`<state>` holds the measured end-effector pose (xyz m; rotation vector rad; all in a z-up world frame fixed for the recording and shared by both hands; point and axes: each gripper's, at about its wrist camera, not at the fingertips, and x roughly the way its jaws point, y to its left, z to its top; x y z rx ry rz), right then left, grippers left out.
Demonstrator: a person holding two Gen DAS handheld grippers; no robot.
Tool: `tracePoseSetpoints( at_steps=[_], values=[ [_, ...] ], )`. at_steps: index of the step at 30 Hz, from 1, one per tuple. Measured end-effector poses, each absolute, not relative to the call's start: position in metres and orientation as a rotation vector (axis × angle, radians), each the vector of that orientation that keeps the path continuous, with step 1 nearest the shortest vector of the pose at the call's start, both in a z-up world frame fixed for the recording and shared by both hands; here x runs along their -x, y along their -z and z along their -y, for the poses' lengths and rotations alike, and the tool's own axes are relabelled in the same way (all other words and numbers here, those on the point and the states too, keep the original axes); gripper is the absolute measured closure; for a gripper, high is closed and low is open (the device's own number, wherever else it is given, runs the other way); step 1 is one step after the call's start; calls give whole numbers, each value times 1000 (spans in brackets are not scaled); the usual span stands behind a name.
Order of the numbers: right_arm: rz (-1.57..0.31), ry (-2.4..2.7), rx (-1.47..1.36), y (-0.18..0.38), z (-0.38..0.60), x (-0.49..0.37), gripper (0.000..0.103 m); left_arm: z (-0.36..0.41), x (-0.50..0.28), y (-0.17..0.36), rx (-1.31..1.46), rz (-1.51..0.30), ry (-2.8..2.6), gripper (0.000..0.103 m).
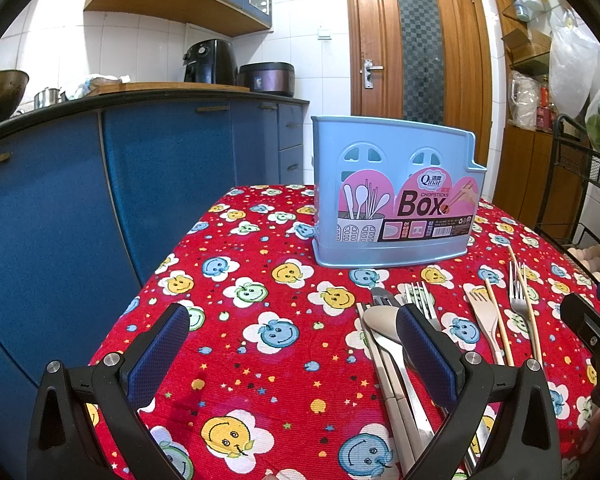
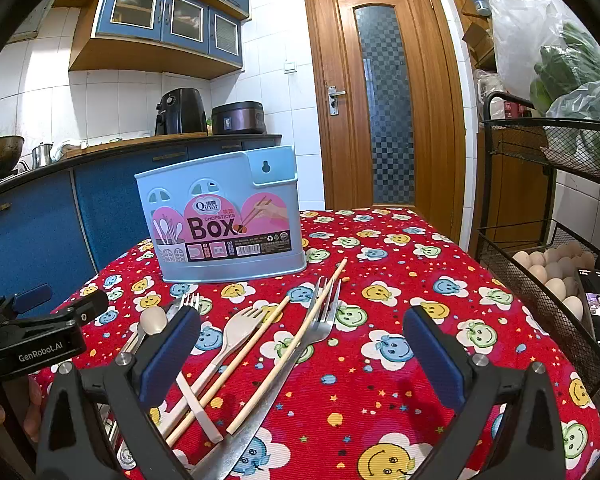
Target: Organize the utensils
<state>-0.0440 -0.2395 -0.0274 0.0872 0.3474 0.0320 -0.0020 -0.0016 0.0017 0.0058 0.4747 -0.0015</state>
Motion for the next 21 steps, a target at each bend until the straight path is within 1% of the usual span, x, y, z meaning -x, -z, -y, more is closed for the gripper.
tracePoseSetpoints(
  at_steps=[17,21],
  values=[
    [-350,-34,-91,27,240,43,0,1,2,-2,-4,-484,-2,1],
    [-384,-54,-93,26,238,39,0,-6,-4,-3,3,-504,-6,1]
  ],
)
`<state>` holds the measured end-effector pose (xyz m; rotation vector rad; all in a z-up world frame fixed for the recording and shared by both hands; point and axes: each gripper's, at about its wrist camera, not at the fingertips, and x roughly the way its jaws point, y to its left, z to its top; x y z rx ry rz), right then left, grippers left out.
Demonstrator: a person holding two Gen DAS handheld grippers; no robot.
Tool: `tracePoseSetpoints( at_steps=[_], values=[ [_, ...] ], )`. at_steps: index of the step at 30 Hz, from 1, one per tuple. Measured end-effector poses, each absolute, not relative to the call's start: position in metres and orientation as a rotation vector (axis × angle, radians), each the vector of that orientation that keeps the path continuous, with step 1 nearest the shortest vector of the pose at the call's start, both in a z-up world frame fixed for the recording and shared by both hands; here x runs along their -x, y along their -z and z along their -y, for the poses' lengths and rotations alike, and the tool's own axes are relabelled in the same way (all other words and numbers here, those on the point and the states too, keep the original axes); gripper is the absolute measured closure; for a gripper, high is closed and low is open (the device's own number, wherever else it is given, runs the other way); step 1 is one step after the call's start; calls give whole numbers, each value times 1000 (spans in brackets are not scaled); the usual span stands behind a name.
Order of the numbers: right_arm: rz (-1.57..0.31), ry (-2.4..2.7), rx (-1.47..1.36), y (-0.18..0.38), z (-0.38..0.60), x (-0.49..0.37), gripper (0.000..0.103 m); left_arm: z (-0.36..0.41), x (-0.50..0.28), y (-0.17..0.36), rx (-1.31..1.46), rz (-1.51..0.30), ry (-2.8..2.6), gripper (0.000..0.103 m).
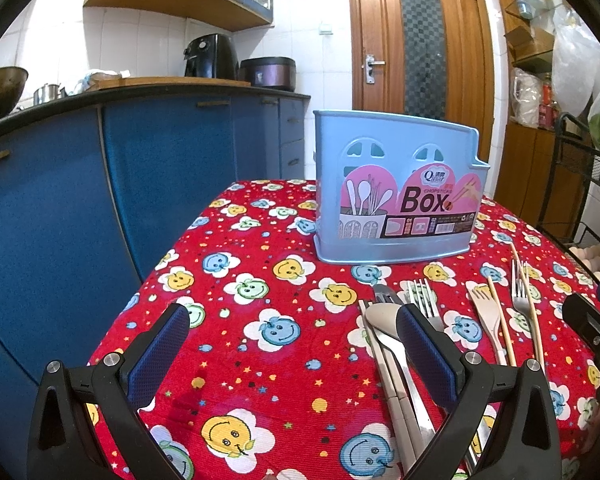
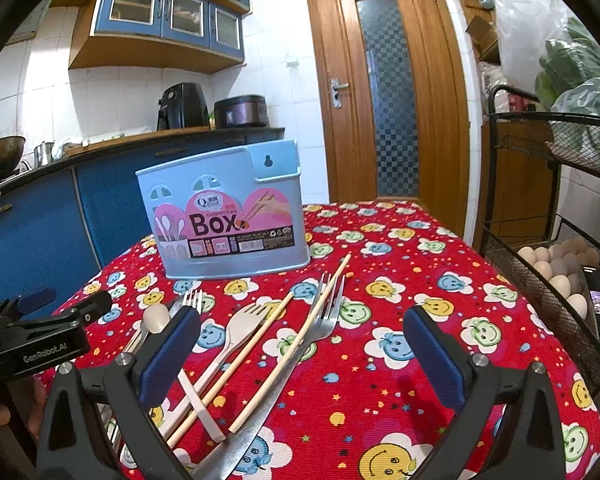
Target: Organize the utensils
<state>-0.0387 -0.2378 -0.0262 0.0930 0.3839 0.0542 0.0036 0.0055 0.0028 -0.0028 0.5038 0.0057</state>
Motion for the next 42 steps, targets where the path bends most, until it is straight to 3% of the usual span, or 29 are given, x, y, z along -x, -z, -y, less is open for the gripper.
tracePoseSetpoints(
  at_steps=[15,20,26,35,38,42],
  values=[
    [-586,-303,84,4,205,13,1,-39,-10,-3,68,-657,-46,1],
    [-649,-349,175,9,184,0,24,-43,-11,-3,48,-699,-57,1],
    [-761,-443,233,21,167,-15,43,-49,-11,0,61,-722,-63,1],
    [-866,-484,302,35,157,-25,58,-50,-11,2,72,-730,-59,1],
    [-882,-492,308,34,158,-30,70,-50,-11,3,74,-731,-58,1],
    [-905,-499,343,35,157,-33,78,-49,-11,3,79,-733,-56,1]
  ],
)
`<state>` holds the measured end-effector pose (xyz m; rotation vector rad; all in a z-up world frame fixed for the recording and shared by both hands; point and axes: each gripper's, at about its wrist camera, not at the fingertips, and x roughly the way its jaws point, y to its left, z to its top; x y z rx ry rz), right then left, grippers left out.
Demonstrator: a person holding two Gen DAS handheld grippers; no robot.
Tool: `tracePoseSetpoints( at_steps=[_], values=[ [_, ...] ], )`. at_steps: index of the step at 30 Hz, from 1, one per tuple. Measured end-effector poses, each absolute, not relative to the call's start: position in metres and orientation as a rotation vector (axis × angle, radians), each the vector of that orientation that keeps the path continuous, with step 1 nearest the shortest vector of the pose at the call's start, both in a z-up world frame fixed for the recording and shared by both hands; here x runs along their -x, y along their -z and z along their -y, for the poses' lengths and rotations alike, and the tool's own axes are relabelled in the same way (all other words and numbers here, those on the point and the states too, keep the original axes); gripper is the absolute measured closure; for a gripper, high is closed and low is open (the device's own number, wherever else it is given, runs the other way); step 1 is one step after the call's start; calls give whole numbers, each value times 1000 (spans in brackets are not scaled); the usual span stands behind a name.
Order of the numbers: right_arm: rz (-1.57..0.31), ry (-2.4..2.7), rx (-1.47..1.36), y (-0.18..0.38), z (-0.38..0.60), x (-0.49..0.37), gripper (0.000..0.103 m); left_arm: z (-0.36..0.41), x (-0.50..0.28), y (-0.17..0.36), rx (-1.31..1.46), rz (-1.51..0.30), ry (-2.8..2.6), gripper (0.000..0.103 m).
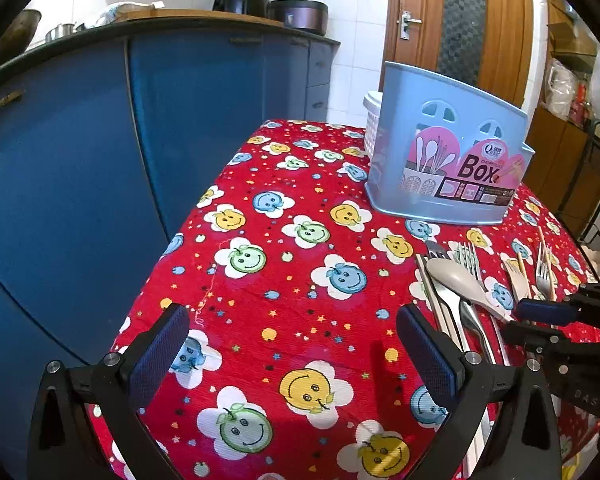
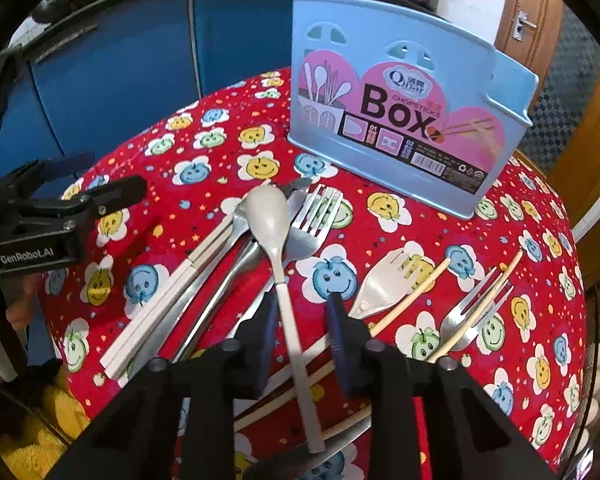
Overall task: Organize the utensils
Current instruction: 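Grasp the white plastic spoon by its handle with the right tool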
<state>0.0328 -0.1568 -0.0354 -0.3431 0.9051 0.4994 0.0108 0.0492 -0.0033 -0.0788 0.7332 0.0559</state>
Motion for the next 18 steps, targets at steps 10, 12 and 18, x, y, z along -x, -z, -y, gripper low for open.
tracePoseSetpoints(
  at_steps=[10,12,18],
  values=[
    [-983,-527,341,39,148,-50,82,-48,-9,4,81,-738,-53,1],
    [-986,-539,326,41,148,-50,88,-48,-10,4,81,-740,-53,1],
    [-948,-539,285,44,151,-43,96,-42,-10,3,65,-747,-50,1]
  ],
)
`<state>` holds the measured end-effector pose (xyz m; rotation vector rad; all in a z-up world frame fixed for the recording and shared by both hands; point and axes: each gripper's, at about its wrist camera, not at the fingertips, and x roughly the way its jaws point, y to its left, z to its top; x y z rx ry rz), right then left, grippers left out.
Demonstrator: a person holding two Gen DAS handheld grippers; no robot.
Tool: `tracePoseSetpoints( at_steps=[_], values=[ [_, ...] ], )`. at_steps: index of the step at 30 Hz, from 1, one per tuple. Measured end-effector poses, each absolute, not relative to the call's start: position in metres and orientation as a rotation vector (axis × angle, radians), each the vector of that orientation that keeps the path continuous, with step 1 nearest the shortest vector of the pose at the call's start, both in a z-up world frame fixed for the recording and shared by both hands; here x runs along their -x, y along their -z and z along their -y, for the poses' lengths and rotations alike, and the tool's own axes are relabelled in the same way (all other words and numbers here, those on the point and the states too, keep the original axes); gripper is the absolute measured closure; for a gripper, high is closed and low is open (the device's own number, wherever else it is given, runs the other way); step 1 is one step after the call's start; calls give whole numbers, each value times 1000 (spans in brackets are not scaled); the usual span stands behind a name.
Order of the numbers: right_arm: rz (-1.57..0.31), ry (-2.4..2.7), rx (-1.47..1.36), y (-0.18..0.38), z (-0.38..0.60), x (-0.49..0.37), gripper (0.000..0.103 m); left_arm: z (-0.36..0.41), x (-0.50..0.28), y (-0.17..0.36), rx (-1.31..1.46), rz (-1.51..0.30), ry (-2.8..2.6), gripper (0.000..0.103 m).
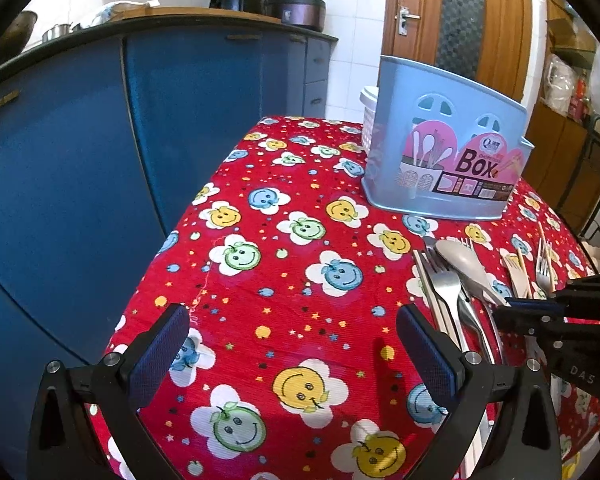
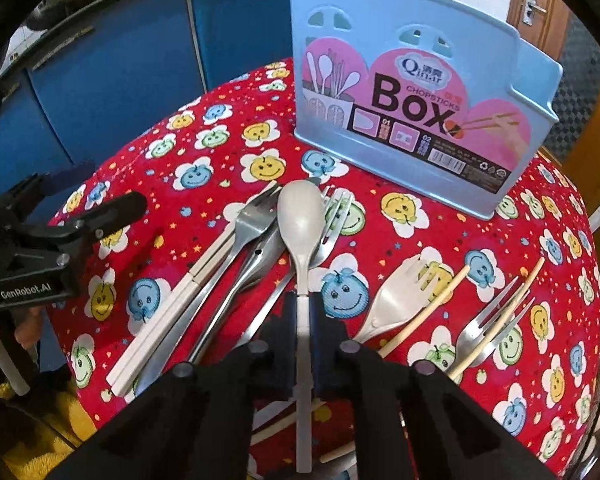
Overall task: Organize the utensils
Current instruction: 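Grasp the white plastic spoon by its handle with the right tool, then grasp a silver fork with the left tool while the right tool holds the spoon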
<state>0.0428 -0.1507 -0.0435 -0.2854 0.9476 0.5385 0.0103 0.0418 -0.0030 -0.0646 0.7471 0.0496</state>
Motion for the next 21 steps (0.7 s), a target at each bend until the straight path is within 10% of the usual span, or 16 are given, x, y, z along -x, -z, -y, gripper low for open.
tracePoseSetpoints(
  at_steps=[21],
  values=[
    [-782,-464,-19,3,250,-30,96,43,-20,-15,-33,-821,124,1]
  ],
)
